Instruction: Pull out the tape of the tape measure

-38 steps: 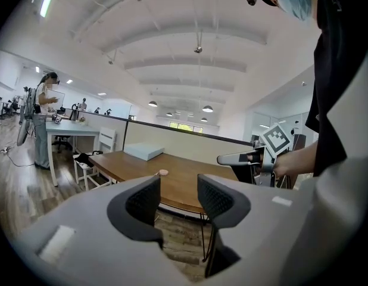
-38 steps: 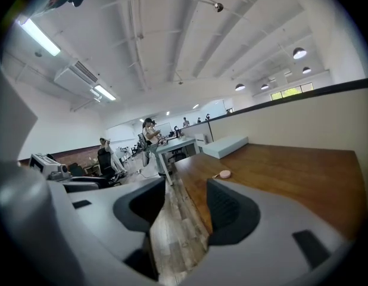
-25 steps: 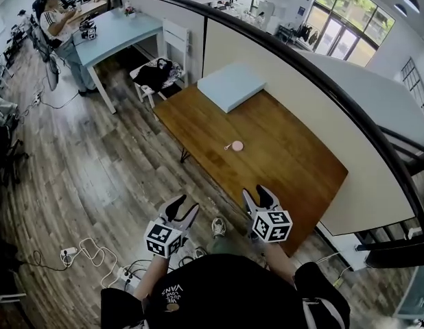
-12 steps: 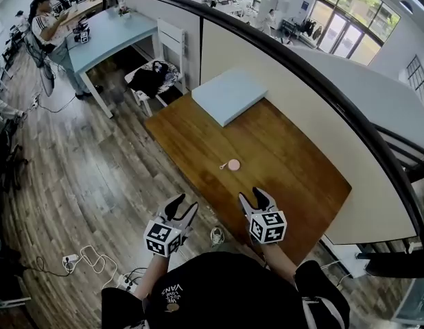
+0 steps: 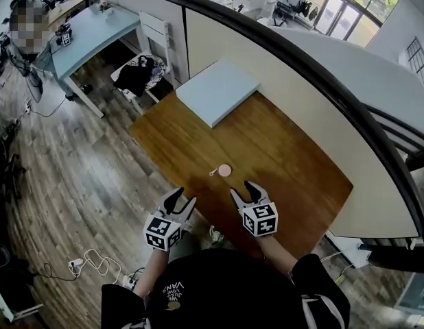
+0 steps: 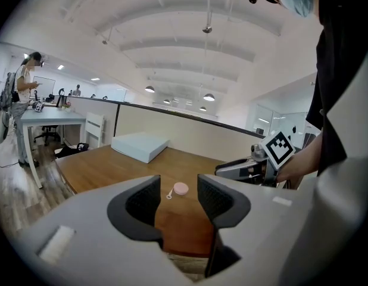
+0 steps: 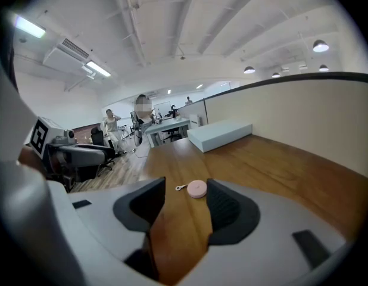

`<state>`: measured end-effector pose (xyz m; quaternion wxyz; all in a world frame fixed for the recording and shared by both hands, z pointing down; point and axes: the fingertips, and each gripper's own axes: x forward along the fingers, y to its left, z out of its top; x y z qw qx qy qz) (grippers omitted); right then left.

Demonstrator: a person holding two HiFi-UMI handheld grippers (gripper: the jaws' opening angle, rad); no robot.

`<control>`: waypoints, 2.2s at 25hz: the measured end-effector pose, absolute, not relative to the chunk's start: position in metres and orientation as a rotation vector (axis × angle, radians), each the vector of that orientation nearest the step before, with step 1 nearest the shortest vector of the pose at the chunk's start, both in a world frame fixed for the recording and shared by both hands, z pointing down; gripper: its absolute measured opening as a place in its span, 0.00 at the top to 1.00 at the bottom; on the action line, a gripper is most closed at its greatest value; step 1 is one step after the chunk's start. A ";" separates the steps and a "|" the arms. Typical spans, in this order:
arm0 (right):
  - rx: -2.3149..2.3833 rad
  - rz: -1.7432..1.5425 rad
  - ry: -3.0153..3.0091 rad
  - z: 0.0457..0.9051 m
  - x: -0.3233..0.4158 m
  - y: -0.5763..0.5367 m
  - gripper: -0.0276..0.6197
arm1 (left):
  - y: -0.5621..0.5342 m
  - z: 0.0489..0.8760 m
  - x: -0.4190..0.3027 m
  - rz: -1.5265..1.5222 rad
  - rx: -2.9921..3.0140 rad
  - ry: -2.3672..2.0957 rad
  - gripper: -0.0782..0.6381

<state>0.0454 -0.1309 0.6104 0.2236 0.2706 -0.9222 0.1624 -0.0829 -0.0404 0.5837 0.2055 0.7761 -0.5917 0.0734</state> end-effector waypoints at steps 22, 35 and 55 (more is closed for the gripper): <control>0.977 0.425 -2.254 0.693 -0.005 -0.175 0.67 | -0.123 0.638 -0.121 0.396 2.374 -1.155 0.64; 0.837 0.369 -2.218 0.720 -0.020 -0.185 0.64 | -0.132 0.658 -0.118 0.436 2.386 -1.036 0.64; 0.670 0.072 -2.327 0.657 -0.022 -0.179 0.63 | -0.130 0.653 -0.083 0.555 2.515 -0.967 0.64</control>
